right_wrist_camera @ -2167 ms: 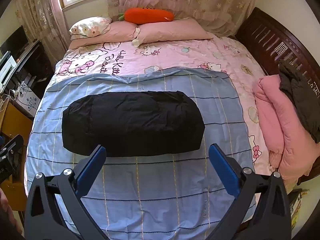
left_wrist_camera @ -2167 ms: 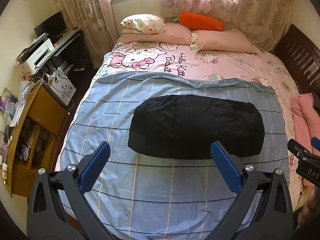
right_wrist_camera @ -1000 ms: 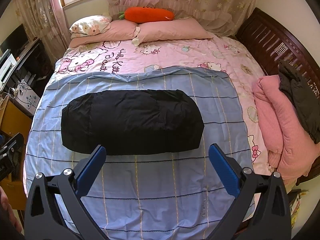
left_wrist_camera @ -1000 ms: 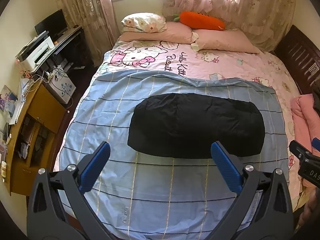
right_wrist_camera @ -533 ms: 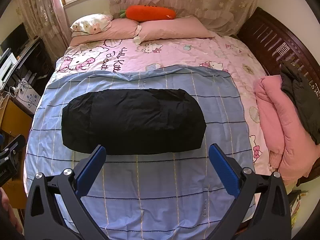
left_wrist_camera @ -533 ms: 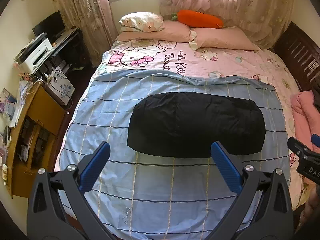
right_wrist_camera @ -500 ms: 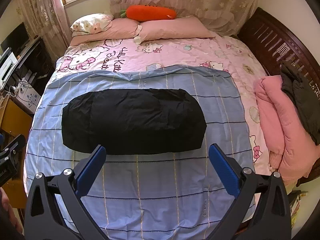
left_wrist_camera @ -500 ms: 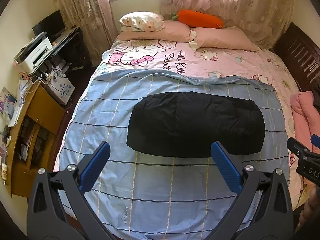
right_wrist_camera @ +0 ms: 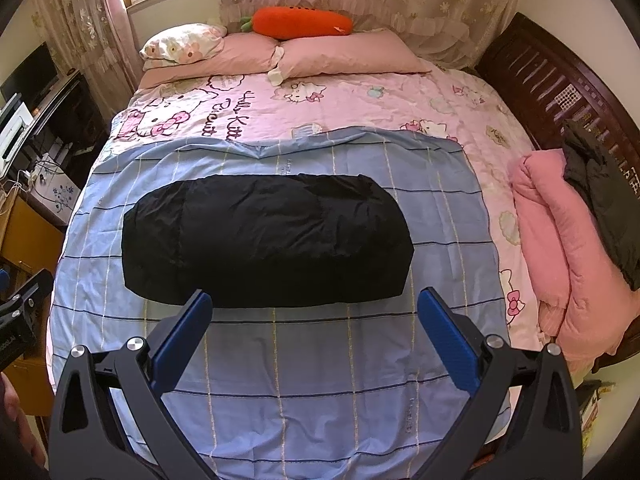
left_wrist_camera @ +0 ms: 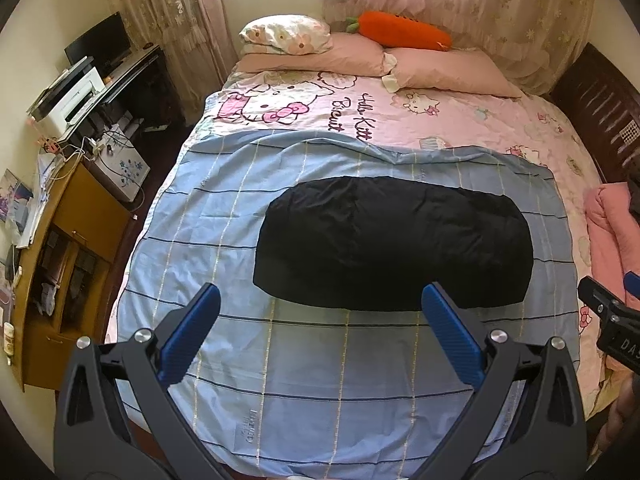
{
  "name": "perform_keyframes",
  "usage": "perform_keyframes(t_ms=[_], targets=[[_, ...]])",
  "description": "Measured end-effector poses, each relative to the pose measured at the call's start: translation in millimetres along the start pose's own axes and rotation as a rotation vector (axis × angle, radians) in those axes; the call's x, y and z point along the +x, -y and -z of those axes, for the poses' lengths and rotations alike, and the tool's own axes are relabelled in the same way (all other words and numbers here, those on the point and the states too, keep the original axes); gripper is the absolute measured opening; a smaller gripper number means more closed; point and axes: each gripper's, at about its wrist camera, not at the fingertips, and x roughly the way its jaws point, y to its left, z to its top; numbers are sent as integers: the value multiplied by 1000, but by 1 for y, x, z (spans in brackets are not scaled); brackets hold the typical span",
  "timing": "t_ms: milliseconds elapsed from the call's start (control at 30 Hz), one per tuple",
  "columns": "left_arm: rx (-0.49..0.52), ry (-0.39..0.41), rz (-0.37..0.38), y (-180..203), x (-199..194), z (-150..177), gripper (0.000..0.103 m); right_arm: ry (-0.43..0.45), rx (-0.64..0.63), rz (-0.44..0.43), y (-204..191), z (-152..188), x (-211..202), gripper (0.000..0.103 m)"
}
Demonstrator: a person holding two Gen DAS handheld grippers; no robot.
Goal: Fold large clothes
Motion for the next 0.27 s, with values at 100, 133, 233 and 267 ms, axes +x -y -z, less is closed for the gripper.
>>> perform_keyframes(t_ms=[100,133,233,267], targets=[[17,-1,-5,3,2,-1,101,0,-1,1,-1,0,1,102],[22,-3,-1,3,2,0,101,0,-1,0,-1,0,1,102],[28,-1,3,6,2,0,101,-2,0,-4,-1,0,1,102],[31,0,2,7,2,0,101,-2,-1,-3,-2,-1,1,102]])
